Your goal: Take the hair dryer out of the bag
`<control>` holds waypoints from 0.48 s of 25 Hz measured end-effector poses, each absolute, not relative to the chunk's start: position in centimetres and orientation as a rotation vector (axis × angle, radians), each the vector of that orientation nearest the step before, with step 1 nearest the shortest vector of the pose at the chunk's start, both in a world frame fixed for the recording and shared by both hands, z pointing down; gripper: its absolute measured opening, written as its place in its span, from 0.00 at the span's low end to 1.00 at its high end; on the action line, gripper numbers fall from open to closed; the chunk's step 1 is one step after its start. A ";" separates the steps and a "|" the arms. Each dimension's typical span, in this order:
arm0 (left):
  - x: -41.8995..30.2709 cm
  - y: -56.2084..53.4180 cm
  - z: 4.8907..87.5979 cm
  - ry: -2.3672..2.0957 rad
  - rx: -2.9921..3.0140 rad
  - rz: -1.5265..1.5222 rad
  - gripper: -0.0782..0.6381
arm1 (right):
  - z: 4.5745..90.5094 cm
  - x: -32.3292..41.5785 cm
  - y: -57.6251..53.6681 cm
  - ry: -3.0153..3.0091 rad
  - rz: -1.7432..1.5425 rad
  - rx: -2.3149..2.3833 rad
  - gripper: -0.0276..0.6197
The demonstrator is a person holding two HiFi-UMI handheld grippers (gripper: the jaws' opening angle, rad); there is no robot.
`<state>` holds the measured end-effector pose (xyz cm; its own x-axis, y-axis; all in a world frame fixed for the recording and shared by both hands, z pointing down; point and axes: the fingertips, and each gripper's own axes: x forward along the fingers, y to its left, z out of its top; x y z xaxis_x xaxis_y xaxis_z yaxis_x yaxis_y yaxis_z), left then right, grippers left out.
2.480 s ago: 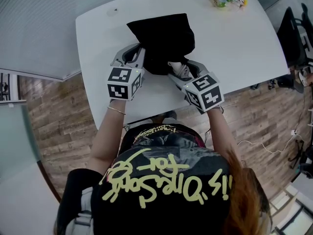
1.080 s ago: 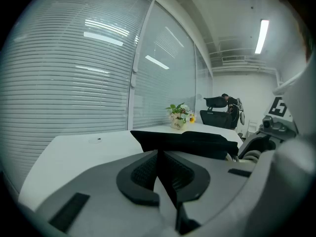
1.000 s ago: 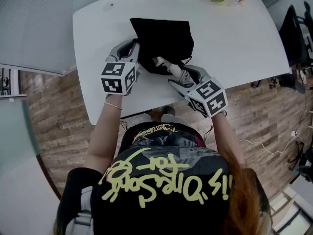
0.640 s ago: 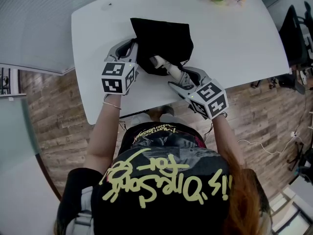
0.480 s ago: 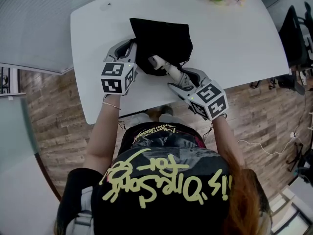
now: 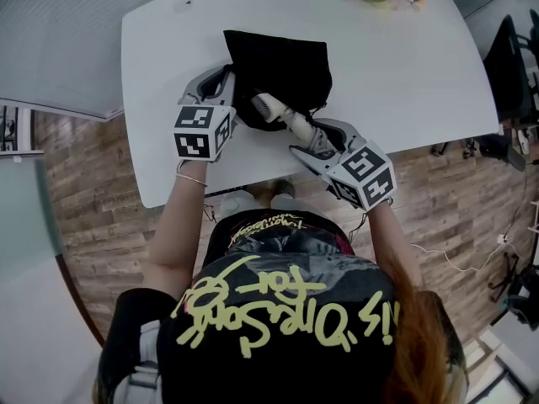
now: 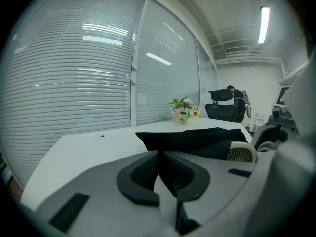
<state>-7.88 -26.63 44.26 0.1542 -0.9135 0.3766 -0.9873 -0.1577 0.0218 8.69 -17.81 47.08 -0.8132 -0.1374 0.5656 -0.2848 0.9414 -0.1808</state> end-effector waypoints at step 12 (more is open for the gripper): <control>-7.8 -26.0 44.7 -1.891 2.133 0.428 0.13 | 46.6 9.7 -16.8 -2.567 0.357 0.235 0.46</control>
<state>-7.84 -26.04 44.67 0.1104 -0.9165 0.3845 -0.9928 -0.1201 -0.0013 9.67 -16.82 46.56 -0.8430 -0.0951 0.5295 -0.2358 0.9500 -0.2047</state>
